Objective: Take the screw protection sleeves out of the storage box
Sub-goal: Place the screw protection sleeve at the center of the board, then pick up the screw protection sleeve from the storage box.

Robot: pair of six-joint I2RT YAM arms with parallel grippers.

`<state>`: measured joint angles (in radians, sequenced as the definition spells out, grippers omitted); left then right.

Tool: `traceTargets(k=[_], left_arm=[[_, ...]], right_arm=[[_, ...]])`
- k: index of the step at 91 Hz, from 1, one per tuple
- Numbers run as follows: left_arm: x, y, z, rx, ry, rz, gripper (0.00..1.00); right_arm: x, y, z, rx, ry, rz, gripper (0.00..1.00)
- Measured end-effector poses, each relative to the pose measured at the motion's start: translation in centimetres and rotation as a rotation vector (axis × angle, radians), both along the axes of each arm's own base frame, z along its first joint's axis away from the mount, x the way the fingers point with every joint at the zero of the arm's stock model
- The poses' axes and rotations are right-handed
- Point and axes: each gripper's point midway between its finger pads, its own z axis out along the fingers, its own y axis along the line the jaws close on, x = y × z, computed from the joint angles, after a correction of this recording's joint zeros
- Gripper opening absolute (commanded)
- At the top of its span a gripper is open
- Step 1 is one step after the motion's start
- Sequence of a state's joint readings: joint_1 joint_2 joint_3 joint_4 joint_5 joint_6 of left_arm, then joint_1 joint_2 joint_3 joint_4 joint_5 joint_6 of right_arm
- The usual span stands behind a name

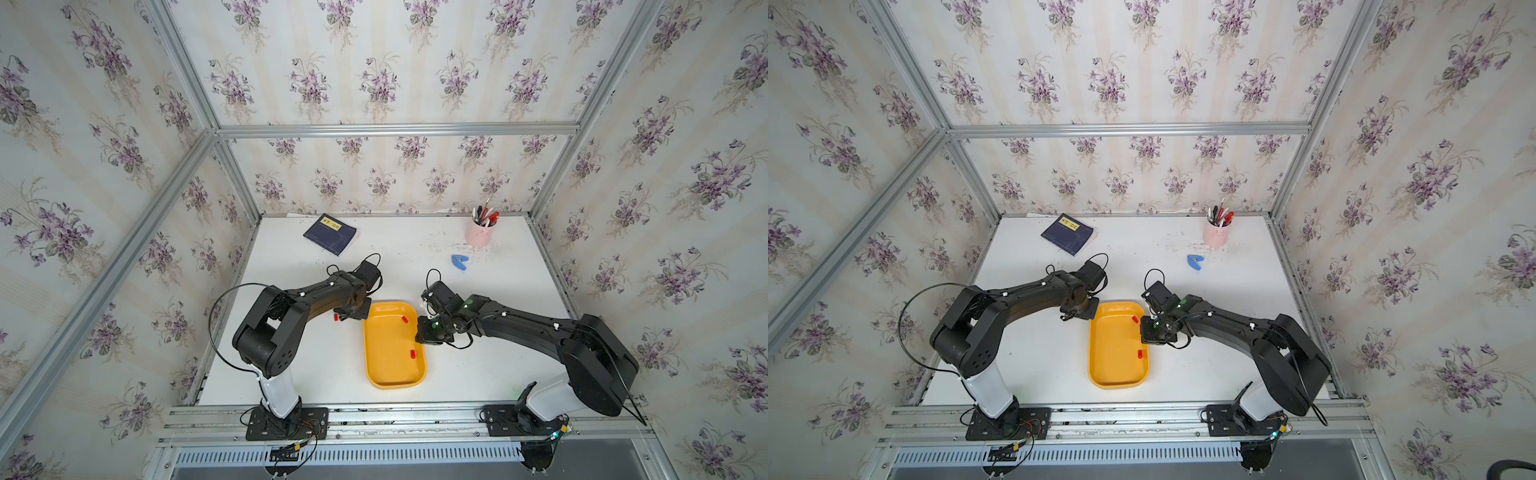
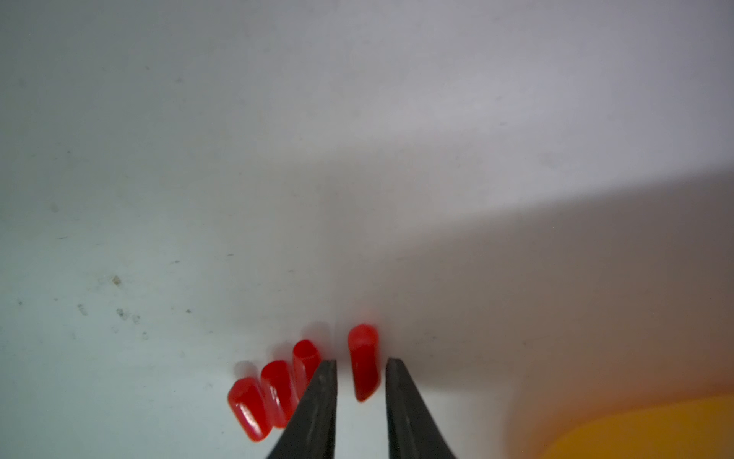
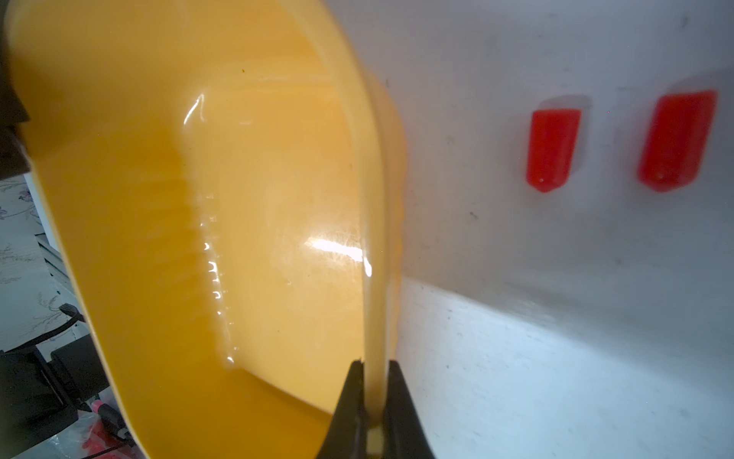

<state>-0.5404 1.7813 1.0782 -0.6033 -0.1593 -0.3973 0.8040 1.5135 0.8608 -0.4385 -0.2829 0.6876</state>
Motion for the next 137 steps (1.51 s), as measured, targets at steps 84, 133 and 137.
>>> traceTargets(k=[84,133,137], left_arm=[[-1.2,-5.1,11.0,-0.242,-0.154,-0.017,0.35],[-5.2,-12.8,6.9,-0.465,0.016,0.267,0.35],[-5.1,-13.3,6.4,-0.476,0.019,0.286,0.35]], right_arm=[[-0.1,-0.3,-0.2,-0.017,0.005,-0.004,0.00],[-0.1,-0.3,-0.2,-0.019,0.008,-0.017,0.00],[-0.1,-0.3,-0.2,-0.018,0.008,-0.017,0.00]])
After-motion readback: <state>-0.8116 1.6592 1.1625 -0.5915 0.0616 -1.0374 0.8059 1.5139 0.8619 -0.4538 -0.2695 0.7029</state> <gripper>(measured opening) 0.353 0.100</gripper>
